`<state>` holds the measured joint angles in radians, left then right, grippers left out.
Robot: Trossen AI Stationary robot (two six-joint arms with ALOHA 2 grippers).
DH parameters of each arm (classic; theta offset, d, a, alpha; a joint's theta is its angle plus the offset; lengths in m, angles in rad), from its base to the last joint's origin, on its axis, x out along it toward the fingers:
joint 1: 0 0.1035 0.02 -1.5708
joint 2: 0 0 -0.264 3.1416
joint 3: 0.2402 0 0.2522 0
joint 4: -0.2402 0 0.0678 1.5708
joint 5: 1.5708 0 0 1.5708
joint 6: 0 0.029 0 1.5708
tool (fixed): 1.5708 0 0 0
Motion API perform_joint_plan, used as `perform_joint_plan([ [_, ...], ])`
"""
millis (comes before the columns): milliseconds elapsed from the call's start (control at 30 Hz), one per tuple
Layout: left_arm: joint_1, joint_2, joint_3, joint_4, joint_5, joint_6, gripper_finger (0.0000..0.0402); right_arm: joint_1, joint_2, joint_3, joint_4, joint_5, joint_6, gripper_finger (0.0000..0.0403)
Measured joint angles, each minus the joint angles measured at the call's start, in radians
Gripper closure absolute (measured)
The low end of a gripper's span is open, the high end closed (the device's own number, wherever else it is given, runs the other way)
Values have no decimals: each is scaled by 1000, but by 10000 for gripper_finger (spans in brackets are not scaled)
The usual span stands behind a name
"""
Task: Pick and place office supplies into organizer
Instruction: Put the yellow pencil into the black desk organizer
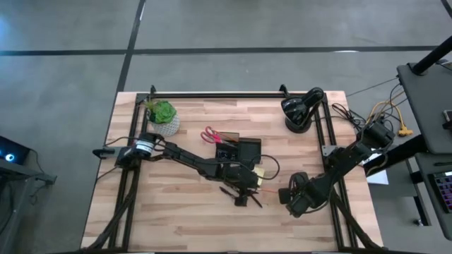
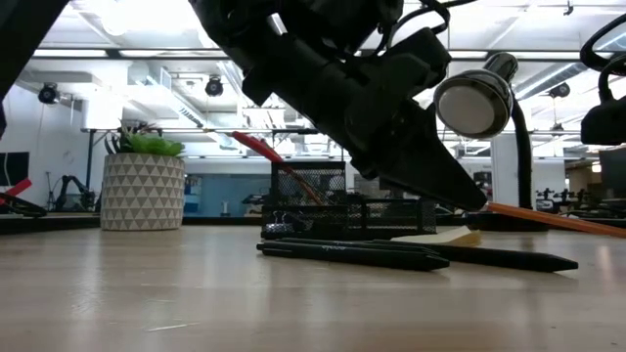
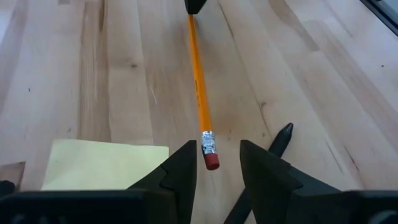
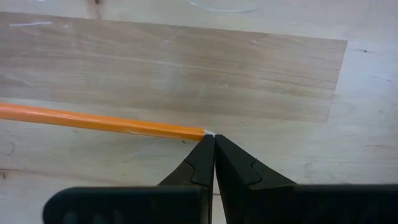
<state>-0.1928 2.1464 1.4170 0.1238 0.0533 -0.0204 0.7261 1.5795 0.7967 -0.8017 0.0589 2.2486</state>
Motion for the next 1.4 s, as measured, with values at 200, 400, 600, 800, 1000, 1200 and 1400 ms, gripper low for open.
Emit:
perform_joint_plan([
  [200,0,0,0,5,0,0,328,0,0,0,1,0,0,394],
  [400,0,0,-1,20,-3,1,377,0,0,0,2,1,0,394],
  [600,1,0,-13,30,-29,1,381,0,0,0,4,2,0,394],
  [800,-1,0,-36,23,-30,1,369,-1,0,0,9,8,0,394],
  [1000,-2,13,-35,22,-30,0,359,-1,1,0,8,8,-2,394],
  [1200,-5,30,-36,25,-31,-6,358,0,1,0,8,10,-3,394],
  [1400,-5,28,-26,23,-76,-26,358,0,1,0,9,11,-4,394],
])
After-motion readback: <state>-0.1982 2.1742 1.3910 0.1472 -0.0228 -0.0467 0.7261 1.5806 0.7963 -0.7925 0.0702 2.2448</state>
